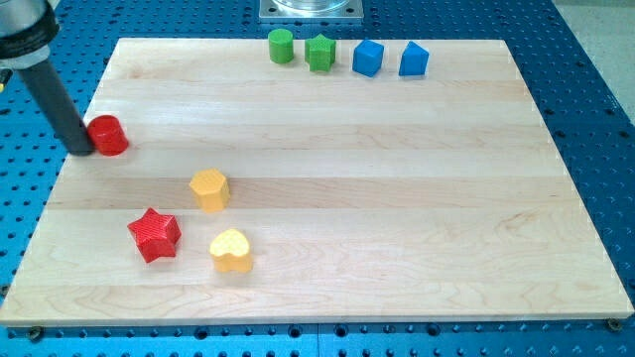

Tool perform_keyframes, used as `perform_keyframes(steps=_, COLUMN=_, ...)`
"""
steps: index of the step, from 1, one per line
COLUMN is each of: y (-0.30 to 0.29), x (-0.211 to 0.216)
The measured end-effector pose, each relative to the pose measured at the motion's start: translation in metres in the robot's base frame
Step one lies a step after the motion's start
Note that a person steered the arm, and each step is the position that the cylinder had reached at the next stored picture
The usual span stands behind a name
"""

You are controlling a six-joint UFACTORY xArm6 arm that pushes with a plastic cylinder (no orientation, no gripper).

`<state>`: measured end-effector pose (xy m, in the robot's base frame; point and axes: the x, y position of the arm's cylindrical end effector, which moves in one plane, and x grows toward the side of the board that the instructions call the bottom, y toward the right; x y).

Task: Push the red circle to the left beside the green circle

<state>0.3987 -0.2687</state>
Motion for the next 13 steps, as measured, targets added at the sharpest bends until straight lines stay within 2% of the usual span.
perform_keyframes(steps=1, y=0.104, x=-0.037)
perform_keyframes(steps=2, y=0.105, x=-0.004)
perform_keyframes(steps=3, y=0.167, x=-0.004)
perform_keyframes(steps=4, y=0.178, x=-0.092)
perform_keyframes(steps=6, y=0.194, x=-0.101)
perform_keyframes(steps=8, y=0.243, x=-0.101)
perform_keyframes(steps=9, y=0.240, x=-0.111)
perform_keyframes(steps=10, y=0.203, x=-0.149)
perform_keyframes(steps=11, y=0.185, x=-0.157)
perform_keyframes(steps=12, y=0.173, x=-0.141)
perform_keyframes(steps=13, y=0.158, x=-0.150)
